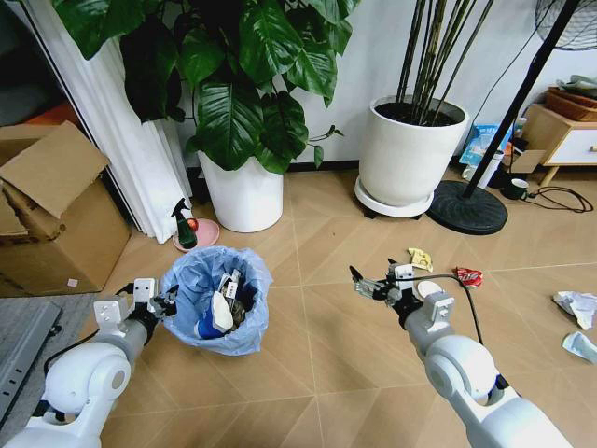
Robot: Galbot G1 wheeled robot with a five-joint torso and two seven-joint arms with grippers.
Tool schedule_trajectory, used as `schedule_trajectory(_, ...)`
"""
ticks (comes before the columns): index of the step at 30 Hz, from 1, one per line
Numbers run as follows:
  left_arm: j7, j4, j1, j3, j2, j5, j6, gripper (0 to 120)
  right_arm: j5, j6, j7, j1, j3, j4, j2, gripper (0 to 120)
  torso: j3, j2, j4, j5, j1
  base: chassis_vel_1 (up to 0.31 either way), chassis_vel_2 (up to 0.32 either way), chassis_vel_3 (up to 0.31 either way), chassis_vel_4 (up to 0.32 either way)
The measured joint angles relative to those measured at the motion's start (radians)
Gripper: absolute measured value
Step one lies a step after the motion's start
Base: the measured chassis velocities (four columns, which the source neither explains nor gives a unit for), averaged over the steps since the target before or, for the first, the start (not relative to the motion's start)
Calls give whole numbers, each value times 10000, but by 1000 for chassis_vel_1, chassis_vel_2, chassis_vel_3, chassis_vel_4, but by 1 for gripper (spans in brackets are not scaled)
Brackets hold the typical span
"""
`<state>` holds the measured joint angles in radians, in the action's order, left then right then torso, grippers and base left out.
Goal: Pick up the trash bin and place the garbage on the floor into it.
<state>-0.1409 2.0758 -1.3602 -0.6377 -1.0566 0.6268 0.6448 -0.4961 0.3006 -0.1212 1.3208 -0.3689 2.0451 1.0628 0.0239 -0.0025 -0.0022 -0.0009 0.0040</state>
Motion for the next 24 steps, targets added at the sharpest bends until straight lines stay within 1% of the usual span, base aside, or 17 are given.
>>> schedule_trajectory(5,7,0,17,49,-39,-35,-9,0,17,-16,66,167,-230,36,8,100,0,0,0,-1,0,0,0,0,0)
schedule_trajectory(10,12,7,20,71,-54,-51,-15,0,19,-40,96,194,-303,39,64,100,0,0,1,-1,0,-72,-70,100,74)
schedule_trajectory(11,12,19,18,69,-54,-52,-17,0,20,-41,98,187,-301,36,84,100,0,0,1,4,0,-125,-98,138,136)
schedule_trajectory(17,22,100,-39,47,-59,-58,-27,0,25,-42,97,145,-198,-5,160,100,1,0,-2,2,0,-124,-126,114,112)
schedule_trajectory(24,23,127,-77,67,-97,-93,-27,0,26,-42,104,206,-226,-4,167,100,0,0,1,0,0,-103,-120,104,119)
